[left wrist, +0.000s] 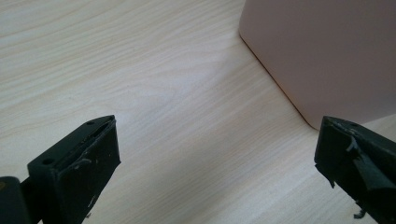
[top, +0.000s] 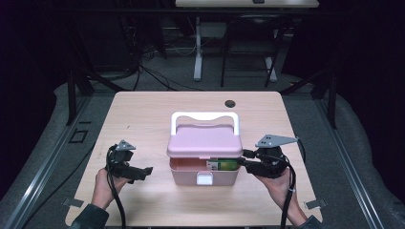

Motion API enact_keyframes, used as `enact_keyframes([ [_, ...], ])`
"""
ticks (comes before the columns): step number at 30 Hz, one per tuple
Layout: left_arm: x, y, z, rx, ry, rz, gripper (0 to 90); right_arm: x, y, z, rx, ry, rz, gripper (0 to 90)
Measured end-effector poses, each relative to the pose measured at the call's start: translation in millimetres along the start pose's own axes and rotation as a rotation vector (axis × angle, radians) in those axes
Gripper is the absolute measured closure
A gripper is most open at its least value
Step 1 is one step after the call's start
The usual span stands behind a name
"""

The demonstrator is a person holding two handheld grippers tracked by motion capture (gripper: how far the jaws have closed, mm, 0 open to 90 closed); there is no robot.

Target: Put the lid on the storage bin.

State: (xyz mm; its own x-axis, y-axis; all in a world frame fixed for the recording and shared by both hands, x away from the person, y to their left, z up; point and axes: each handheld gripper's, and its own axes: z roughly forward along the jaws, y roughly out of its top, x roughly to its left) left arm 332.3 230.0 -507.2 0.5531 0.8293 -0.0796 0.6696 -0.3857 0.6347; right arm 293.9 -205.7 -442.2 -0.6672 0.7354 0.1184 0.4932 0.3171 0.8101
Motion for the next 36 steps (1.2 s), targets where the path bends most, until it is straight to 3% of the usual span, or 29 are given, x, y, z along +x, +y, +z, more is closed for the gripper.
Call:
enact_keyframes([
  [13, -1.1, 0.2, 1.6, 0.009, -0.006, 0.008, 0.1, 5.8, -10.8, 6.0, 0.027, 0.022, 0.01, 49.2],
  [36, -4.3, 0.5, 5.4, 0.04, -0.013, 0.029, 0.1, 12.1, -27.9, 17.3, 0.124, -0.025, 0.01, 43.4],
])
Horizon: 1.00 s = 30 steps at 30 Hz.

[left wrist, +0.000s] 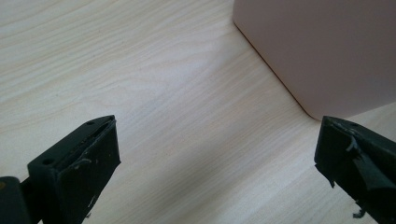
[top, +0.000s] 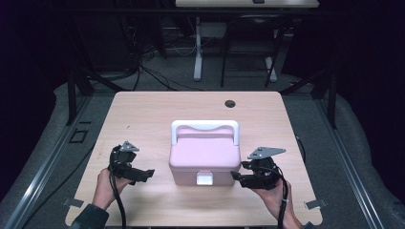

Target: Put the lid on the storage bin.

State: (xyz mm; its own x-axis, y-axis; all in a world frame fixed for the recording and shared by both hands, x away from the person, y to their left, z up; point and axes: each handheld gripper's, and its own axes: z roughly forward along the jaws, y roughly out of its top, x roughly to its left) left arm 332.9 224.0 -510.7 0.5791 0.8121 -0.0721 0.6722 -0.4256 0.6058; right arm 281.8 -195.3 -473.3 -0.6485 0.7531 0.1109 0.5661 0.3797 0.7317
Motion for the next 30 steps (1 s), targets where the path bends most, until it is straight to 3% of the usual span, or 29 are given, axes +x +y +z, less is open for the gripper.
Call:
enact_keyframes([
  [11, 2.3, -0.7, 0.7, 0.008, 0.018, 0.0, 0.1, -8.5, -7.0, -3.0, 0.05, -0.009, 0.009, 19.4],
  [18, 2.9, -1.5, 0.5, 0.015, 0.034, 0.008, 0.1, -25.5, -22.1, -7.2, 0.086, -0.057, 0.016, 10.0],
  [22, 3.3, -2.1, 2.0, 0.022, 0.049, 0.013, 0.1, -35.6, -37.4, -7.3, 0.147, -0.093, 0.037, 0.6],
  [30, 7.5, -2.6, 6.2, 0.039, 0.058, 0.013, 0.1, -48.1, -52.7, -9.9, 0.193, -0.159, 0.052, 0.0],
])
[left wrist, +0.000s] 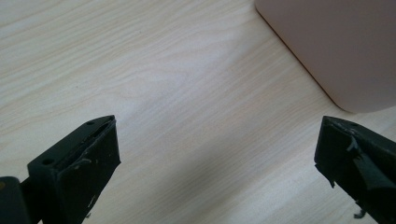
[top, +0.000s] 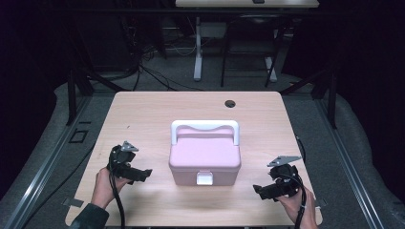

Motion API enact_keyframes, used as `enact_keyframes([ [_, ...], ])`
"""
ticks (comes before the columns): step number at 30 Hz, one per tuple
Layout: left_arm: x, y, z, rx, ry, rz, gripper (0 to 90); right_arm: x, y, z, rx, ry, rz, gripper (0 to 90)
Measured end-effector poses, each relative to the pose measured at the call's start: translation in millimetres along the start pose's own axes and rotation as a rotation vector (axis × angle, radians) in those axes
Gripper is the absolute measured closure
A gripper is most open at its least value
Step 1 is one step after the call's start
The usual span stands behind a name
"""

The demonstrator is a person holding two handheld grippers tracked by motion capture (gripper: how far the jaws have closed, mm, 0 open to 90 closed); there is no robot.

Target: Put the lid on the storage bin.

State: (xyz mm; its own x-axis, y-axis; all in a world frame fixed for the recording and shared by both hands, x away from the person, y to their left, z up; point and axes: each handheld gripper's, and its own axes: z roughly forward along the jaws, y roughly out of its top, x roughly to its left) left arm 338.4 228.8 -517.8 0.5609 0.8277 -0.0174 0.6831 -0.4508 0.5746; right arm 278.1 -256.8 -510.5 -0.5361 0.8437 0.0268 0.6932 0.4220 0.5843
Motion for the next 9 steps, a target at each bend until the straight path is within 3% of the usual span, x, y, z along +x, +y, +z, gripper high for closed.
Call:
enact_keyframes([
  [9, 1.5, 0.4, 5.3, 0.016, 0.002, 0.004, 0.1, -4.4, -1.6, 6.3, 0.024, -0.031, -0.003, 0.0],
])
